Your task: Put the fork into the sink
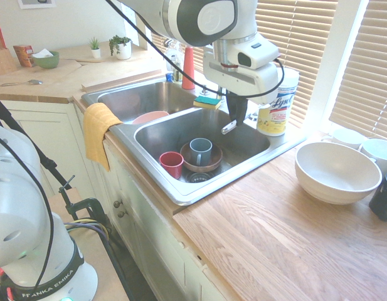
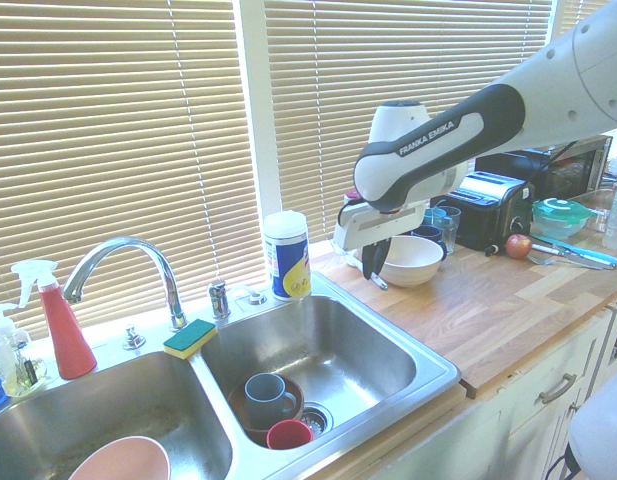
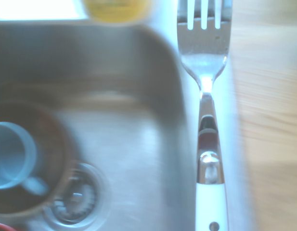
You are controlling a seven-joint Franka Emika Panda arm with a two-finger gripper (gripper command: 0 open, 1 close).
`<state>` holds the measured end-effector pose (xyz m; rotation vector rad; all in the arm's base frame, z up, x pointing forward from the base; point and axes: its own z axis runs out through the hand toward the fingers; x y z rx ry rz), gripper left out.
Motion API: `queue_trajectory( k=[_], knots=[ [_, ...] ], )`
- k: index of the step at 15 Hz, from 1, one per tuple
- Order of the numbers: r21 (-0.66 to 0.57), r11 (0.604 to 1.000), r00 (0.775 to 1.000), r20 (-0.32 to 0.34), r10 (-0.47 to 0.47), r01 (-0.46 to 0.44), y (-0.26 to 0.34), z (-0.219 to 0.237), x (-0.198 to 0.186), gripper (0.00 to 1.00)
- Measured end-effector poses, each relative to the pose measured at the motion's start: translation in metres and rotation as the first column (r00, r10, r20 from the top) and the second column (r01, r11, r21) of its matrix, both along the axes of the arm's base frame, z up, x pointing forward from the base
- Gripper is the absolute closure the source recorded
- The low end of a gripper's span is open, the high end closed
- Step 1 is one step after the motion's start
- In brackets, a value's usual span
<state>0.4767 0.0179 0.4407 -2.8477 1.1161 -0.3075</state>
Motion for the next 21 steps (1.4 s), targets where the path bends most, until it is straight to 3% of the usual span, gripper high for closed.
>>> queue_trajectory(
  k=[6,21],
  knots=[
    [-0.010,0.994,0.993,-0.042,0.106,-0.106,0.053,-0.090,0.033,1.00],
    [-0.076,0.986,0.971,-0.201,0.132,-0.150,0.102,-0.253,0.037,1.00]
  ],
)
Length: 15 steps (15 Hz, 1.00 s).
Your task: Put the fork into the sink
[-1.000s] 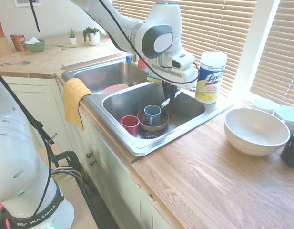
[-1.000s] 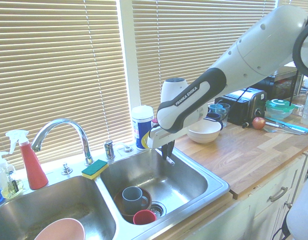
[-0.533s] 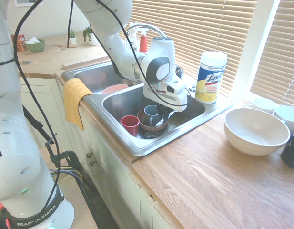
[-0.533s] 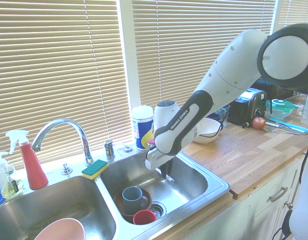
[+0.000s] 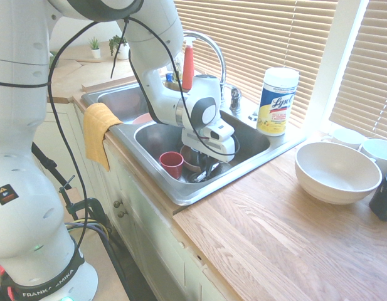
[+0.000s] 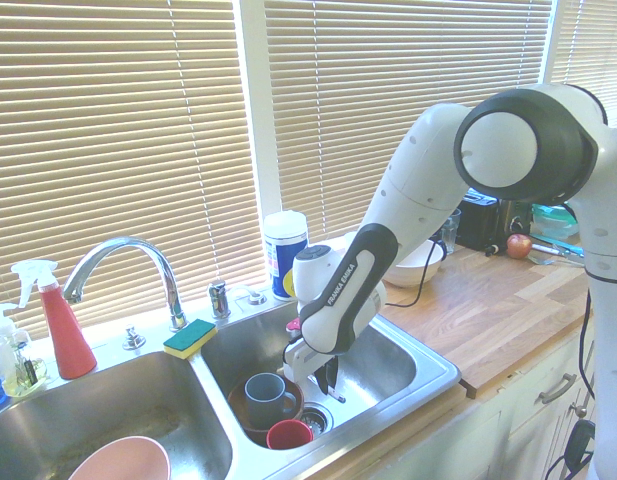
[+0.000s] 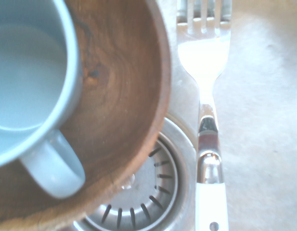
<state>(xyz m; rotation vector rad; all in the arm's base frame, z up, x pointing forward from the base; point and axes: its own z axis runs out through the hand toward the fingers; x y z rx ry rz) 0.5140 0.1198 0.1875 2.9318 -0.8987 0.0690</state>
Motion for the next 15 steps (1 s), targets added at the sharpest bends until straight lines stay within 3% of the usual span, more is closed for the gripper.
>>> queue_trajectory(
  k=[5,6,15],
  knots=[
    [-0.022,1.000,1.000,-0.027,-0.014,0.014,-0.007,-0.027,0.000,1.00],
    [-0.026,1.000,0.999,-0.032,-0.017,0.016,-0.010,-0.032,-0.001,0.00],
    [-0.033,0.999,0.998,-0.049,-0.030,0.028,-0.014,-0.041,-0.004,0.00]
  ],
)
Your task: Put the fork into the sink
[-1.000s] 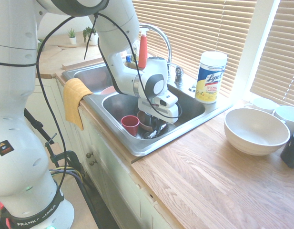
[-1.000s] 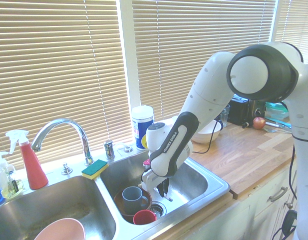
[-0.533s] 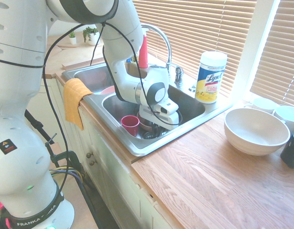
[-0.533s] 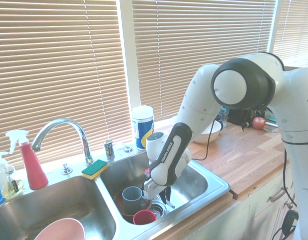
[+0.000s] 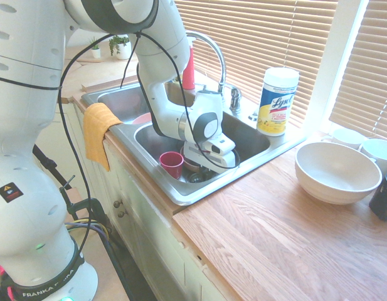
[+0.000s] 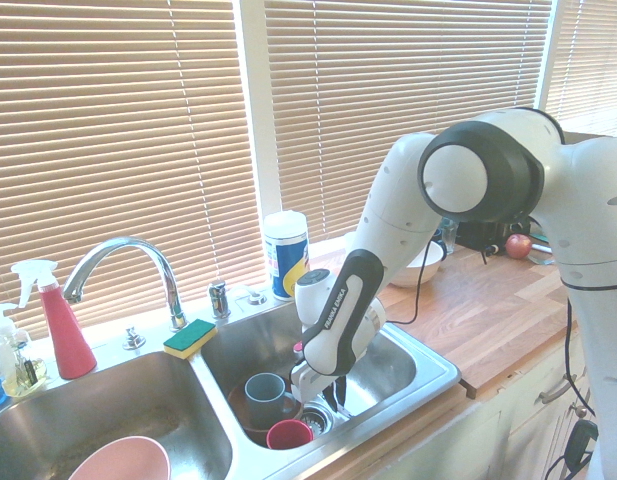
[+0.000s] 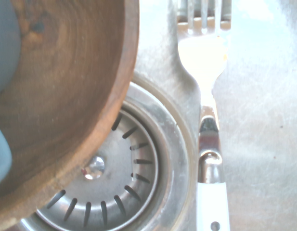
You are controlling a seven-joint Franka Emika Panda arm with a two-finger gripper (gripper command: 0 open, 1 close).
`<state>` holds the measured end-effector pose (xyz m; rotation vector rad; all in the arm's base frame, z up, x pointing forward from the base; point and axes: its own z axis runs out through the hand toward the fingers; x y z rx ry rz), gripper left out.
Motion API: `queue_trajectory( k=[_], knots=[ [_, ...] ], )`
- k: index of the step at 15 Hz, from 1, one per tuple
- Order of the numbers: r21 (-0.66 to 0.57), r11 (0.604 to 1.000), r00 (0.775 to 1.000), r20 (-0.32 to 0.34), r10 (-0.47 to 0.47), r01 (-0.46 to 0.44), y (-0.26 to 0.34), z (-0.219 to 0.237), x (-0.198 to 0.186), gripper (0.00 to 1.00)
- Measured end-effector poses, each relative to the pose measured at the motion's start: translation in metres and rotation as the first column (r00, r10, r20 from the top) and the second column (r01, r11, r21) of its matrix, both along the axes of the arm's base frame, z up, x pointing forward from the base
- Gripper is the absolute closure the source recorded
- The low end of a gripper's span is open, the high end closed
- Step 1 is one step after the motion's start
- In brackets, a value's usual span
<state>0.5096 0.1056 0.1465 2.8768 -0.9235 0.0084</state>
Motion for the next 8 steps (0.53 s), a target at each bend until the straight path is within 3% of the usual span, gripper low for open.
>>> queue_trajectory(
  k=[5,8],
  knots=[
    [0.014,1.000,0.999,0.038,-0.007,0.007,0.001,0.019,0.005,0.00],
    [0.035,0.999,0.997,0.082,-0.005,0.002,0.002,0.076,0.004,0.00]
  ],
)
